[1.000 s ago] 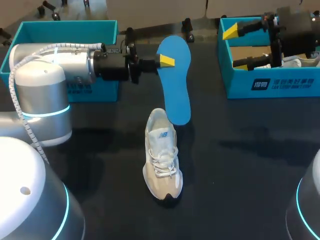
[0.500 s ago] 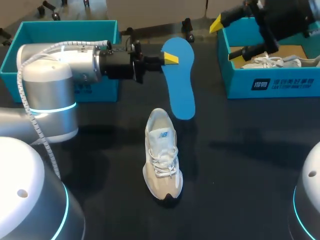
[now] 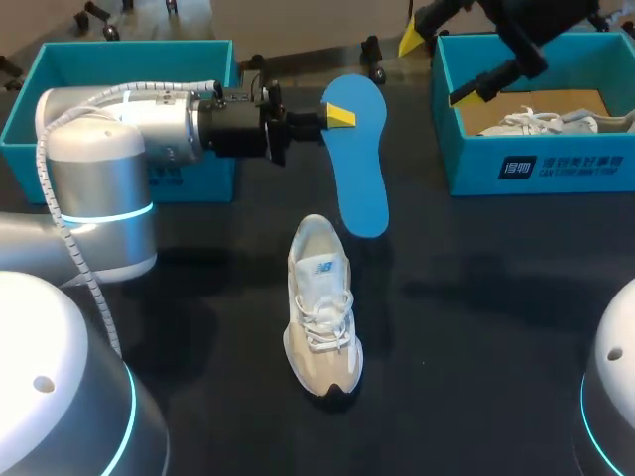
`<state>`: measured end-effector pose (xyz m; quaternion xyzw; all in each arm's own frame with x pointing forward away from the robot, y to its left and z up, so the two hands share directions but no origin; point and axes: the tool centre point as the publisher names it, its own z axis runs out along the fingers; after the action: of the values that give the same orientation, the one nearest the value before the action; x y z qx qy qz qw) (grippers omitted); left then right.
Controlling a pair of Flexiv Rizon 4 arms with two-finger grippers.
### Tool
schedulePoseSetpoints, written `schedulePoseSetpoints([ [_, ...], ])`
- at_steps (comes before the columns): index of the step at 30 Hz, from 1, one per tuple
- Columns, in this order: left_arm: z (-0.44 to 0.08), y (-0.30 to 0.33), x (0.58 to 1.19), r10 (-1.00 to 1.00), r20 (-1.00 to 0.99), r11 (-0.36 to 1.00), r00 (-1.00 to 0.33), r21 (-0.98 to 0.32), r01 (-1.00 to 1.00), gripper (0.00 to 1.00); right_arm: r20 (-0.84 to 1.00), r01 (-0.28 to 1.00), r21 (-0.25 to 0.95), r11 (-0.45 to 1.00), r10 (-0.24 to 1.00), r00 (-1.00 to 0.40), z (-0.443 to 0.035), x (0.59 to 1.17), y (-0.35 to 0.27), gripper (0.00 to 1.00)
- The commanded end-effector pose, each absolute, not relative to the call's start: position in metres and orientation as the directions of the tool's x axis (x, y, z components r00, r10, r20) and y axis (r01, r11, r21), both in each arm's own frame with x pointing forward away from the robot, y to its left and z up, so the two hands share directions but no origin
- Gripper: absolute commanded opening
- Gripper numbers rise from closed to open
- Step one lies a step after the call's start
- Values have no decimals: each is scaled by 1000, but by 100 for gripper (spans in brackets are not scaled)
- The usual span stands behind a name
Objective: Take the shoe out of the shoebox, open the shoe tongue, remove and reinsert the insole, then place the shoe into the shoebox
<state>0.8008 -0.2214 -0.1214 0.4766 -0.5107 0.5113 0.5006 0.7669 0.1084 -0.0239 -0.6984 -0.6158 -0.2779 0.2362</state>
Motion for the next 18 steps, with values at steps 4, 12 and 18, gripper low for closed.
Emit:
schedulePoseSetpoints([
  [4, -122, -223, 801, 25, 999, 23, -44, -45, -999, 0, 501, 994, -4, -111, 860, 98, -20, 777, 122, 100],
  [12, -122, -223, 801, 25, 999, 23, -44, -45, -999, 0, 466, 993, 2, -115, 879, 101, -20, 778, 128, 100],
  [18, -122, -223, 801, 25, 999, 23, -44, -45, -999, 0, 470, 993, 1, -120, 876, 105, -20, 778, 128, 100],
])
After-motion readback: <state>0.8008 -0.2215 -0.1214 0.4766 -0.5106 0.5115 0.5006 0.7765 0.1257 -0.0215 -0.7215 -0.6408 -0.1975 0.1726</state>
